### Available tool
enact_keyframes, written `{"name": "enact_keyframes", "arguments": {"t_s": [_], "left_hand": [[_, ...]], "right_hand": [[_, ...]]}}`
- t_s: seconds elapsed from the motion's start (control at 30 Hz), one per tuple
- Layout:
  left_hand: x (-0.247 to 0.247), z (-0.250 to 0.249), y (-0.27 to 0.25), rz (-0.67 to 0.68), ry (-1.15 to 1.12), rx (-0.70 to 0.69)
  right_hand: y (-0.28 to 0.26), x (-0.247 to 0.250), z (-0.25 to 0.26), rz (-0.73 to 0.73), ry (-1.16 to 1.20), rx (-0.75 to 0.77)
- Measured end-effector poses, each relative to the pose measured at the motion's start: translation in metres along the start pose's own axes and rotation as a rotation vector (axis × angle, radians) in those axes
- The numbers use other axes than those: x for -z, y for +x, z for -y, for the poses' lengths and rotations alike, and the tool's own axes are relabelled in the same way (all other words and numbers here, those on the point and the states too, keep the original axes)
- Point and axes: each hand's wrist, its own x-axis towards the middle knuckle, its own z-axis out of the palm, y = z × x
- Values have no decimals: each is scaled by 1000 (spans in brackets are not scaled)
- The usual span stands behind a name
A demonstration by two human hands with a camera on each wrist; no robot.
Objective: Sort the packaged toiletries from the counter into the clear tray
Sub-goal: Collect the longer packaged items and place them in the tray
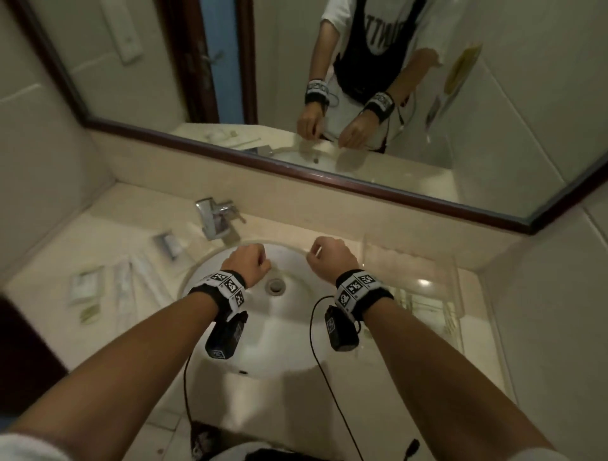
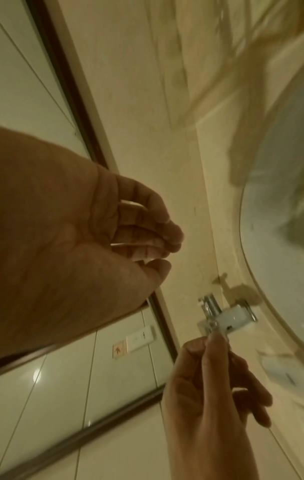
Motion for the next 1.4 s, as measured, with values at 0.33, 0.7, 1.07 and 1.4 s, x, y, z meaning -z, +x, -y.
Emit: {"name": "enact_keyframes", "arguments": {"t_s": [0.33, 0.7, 1.07, 1.4], "left_hand": [[77, 126, -32, -81, -93, 192], [95, 269, -90, -116, -136, 378], [86, 350, -99, -36, -139, 528], [65, 370, -81, -63, -161, 658]], "right_hand": [[19, -56, 137, 146, -93, 183], [21, -158, 233, 412, -206, 320], [26, -222, 279, 535, -318, 318], [33, -273, 300, 531, -340, 331]]}}
